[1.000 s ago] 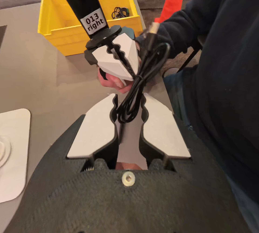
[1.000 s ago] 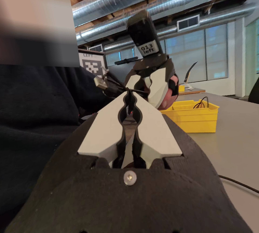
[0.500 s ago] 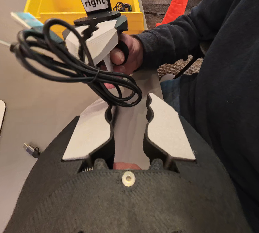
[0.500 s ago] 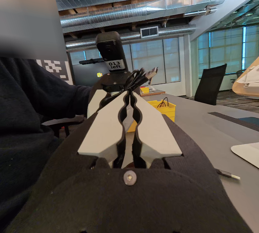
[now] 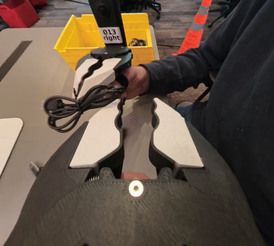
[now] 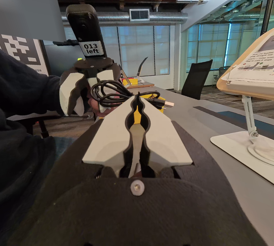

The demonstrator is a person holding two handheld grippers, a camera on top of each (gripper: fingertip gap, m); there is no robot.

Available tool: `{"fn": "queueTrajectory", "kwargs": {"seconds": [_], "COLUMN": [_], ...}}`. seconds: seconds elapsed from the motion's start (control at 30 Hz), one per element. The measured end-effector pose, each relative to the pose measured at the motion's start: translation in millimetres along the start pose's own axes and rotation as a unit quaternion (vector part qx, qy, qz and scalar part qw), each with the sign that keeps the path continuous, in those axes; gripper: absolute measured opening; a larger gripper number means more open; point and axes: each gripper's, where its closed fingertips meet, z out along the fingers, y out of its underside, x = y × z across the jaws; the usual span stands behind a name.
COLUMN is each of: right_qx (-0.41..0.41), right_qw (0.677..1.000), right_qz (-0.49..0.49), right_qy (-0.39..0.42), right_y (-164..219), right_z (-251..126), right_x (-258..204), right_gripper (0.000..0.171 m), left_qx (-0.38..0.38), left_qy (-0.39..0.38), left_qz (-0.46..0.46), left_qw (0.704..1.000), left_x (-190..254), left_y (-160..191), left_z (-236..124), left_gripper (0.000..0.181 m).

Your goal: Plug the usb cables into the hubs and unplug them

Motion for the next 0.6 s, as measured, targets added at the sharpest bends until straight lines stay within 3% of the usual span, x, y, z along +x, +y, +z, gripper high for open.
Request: {"fn": "queueTrajectory", "kwargs": {"seconds": [0.1, 0.27, 0.43, 0.53, 0.6], "right_qx": [-0.007, -0.011, -0.012, -0.016, -0.017], "right_qw": [1.000, 1.000, 1.000, 1.000, 1.000], "right_qz": [-0.003, 0.001, 0.008, 0.011, 0.019], "right_qy": [0.005, 0.012, 0.009, 0.002, -0.001], "right_y": [3, 5, 6, 10, 12], "right_z": [1, 1, 1, 4, 3], "right_x": [0, 3, 2, -3, -3], "right_gripper": [0.000, 0.000, 0.000, 0.000, 0.000], "left_qx": [0.005, -0.025, -0.074, -0.066, -0.074], "left_qy": [-0.045, -0.209, -0.404, -0.416, -0.411], "left_qz": [0.017, 0.101, 0.247, 0.250, 0.257], "left_qw": [0.999, 0.972, 0.878, 0.872, 0.871], "left_x": [-7, -35, -61, -69, -72], "left_y": [-2, -5, -11, -13, -15], "left_z": [0, -8, -18, -20, -21], "left_gripper": [0.030, 0.036, 0.077, 0.061, 0.064]}}
